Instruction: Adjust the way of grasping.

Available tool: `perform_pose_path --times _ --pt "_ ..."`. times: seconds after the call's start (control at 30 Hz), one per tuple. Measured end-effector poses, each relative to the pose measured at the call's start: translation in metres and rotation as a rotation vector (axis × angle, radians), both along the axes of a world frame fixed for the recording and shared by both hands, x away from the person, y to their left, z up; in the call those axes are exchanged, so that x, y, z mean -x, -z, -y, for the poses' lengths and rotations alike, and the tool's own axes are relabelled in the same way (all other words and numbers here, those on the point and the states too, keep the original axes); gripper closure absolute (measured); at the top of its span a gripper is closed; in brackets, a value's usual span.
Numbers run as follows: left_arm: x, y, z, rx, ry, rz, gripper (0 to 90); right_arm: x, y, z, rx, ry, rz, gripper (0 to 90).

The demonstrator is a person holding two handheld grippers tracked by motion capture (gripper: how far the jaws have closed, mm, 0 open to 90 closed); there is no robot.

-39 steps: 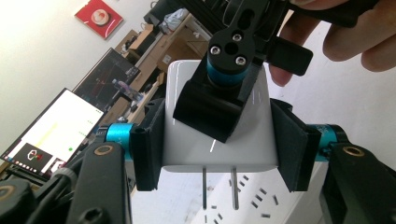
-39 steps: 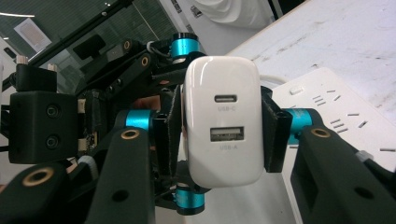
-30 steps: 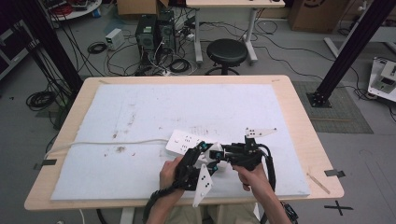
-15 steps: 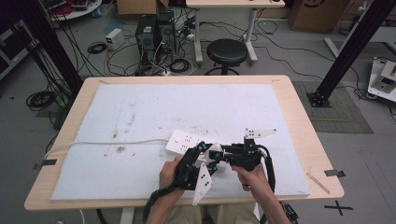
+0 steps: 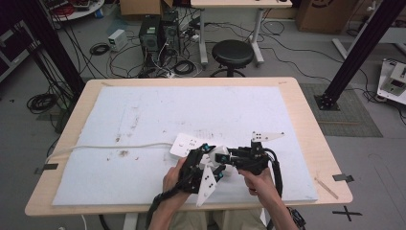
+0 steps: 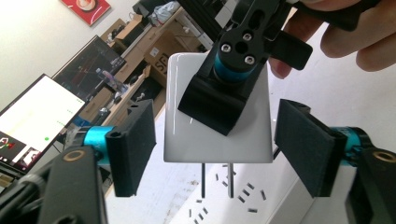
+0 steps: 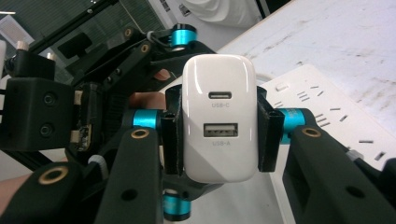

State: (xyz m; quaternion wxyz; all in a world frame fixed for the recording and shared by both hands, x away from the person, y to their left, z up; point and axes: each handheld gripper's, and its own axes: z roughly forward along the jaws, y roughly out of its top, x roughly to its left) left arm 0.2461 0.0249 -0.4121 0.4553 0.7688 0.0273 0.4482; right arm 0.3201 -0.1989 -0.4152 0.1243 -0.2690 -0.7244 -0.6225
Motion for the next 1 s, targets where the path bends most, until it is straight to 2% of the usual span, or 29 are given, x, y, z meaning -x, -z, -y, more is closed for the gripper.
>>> perform_pose_path --times 0.17,0.37,0.4,0.47,0.57,0.67,0.83,0.9,0.97,1.0 --pt "-0.002 -0.001 -0.004 0.021 0.011 -0.041 19.0 0.000 -0.001 0.002 -0.004 0.009 -0.003 63.1" --pt "-0.002 -0.003 -0.007 0.051 0.015 -0.062 18.5 0.000 -0.001 0.004 -0.001 0.019 0.009 63.1" --pt "-0.003 -0.005 -0.011 0.076 0.005 -0.096 18.2 0.000 -0.002 0.006 0.005 0.030 0.018 63.1" --pt "-0.004 -0.005 -0.016 0.102 0.000 -0.120 18.3 0.000 -0.002 0.008 0.009 0.038 0.022 63.1" --pt "-0.004 -0.005 -0.018 0.111 0.001 -0.127 18.3 0.000 -0.002 0.008 0.009 0.037 0.020 63.1" --pt "-0.007 -0.008 -0.025 0.133 -0.004 -0.154 18.3 -0.002 -0.002 0.010 0.016 0.044 0.020 63.1" --pt "-0.008 -0.011 -0.031 0.162 -0.010 -0.166 18.3 -0.003 -0.001 0.012 0.017 0.060 0.033 63.1" --pt "-0.007 -0.013 -0.038 0.199 -0.023 -0.176 18.4 -0.003 -0.002 0.015 0.016 0.076 0.051 63.1" --pt "-0.007 -0.013 -0.038 0.199 -0.023 -0.176 18.4 -0.002 -0.002 0.016 0.019 0.082 0.055 63.1" --pt "-0.009 -0.014 -0.053 0.262 -0.066 -0.217 18.4 -0.002 -0.003 0.019 0.024 0.101 0.075 63.1"
